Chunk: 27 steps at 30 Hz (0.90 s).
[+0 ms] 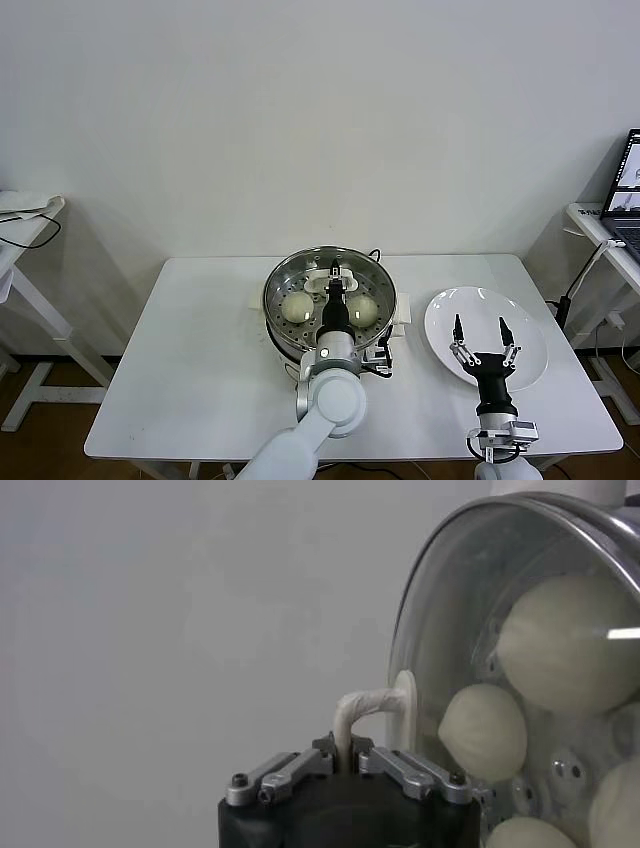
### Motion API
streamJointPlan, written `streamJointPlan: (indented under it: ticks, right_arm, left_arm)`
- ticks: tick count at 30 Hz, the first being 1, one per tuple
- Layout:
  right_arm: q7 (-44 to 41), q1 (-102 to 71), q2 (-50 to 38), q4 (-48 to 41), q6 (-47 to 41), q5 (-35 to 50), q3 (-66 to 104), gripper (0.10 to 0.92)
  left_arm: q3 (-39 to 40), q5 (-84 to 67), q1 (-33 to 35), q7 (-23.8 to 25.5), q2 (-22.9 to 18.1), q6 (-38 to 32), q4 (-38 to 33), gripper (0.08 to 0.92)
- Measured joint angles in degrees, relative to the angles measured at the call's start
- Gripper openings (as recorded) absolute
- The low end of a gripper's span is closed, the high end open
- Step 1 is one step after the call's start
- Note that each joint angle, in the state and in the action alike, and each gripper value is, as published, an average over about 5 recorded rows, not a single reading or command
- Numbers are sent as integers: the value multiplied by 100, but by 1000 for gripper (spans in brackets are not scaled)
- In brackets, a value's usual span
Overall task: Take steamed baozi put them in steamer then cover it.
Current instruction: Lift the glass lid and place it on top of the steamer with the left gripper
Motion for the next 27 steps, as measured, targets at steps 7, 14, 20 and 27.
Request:
streamJointPlan:
  ticks: [7,14,20,27]
  right_arm:
    - [-5,25,-10,-14,-3,-1,-15,823]
    - [-9,43,-4,-34,-4,-12,-38,823]
    - [-15,47,-10,-41,-4,-20,-38,823]
    - [-22,42,-9,-40,-4,-28,-41,823]
  left_arm:
    - [-50,17,5,-37,-31,0,46,192]
    - [-78,28,33,-78,-72,0,87,192]
    - [-95,48,81,-90,-100,0,92,192]
    - [-125,85,110,-116,-121,-1,118,192]
